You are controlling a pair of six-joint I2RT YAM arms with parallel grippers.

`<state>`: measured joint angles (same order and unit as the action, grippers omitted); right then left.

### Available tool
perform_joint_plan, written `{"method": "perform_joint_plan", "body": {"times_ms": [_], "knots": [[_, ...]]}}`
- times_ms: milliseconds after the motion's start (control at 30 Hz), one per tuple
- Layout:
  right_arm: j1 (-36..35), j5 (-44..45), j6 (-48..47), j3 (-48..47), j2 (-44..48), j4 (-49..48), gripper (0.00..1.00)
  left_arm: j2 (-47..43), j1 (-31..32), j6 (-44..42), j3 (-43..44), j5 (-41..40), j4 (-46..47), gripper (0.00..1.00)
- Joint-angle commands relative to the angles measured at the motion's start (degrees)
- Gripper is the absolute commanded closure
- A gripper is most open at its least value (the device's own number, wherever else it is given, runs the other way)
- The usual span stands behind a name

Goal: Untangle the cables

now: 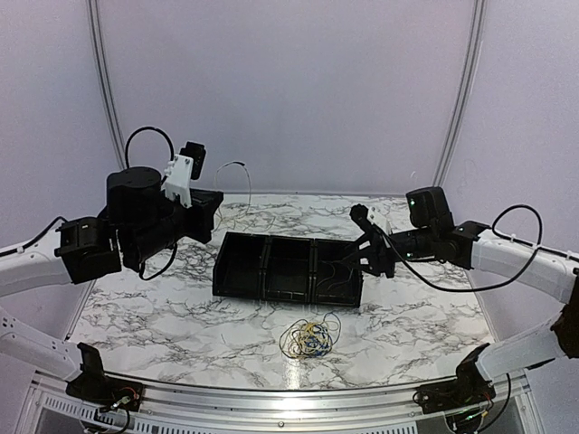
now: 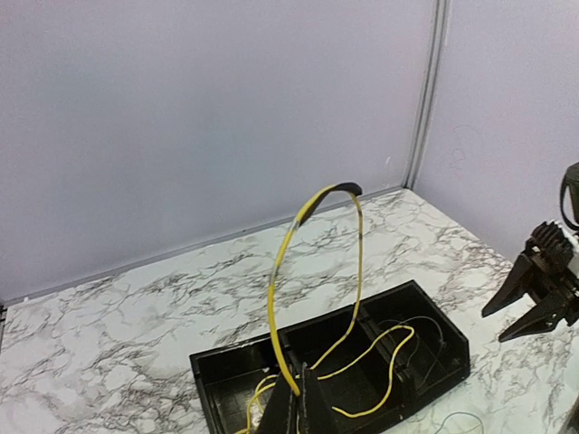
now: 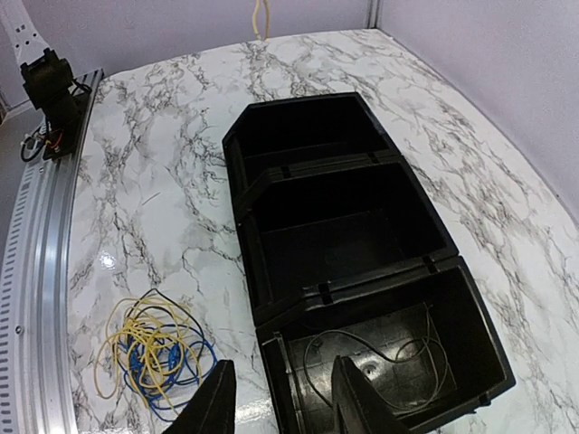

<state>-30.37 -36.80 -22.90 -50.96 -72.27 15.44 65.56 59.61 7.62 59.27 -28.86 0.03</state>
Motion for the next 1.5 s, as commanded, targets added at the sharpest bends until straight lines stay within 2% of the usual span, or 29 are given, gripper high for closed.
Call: {"method": "perform_joint_plan", "body": {"times_ms": [0,333,700,1000,1233,1467], "knots": [[4.5,-2.3,0.6,6.1,2.7,-6.8,0.63,-0.5,-2.3,1.9,0.3,-3.9,-7.7,1.00],[8.9,1.0,-2.9,7.4,4.3,-6.4,0.63,7.8,-4.2,1.1,2.8,-9.0,-13.1,1.00],[9.3,2.2,-4.4,7.9,4.8,-6.3,0.63,21.5,-4.8,-1.0,8.7,-8.3,-14.9,1.00],[9.3,2.4,-4.8,7.9,4.2,-6.1,0.63,29.6,-5.9,1.2,12.5,-2.9,-12.9,1.00],[9.4,2.4,-5.2,8.1,4.2,-6.1,0.63,26.8,-12.9,8.6,2.9,9.5,-1.2,1.00],[9.4,2.3,-5.6,8.1,3.7,-6.1,0.62,26.5,-16.8,12.3,-2.7,15.7,4.8,1.00]]}}
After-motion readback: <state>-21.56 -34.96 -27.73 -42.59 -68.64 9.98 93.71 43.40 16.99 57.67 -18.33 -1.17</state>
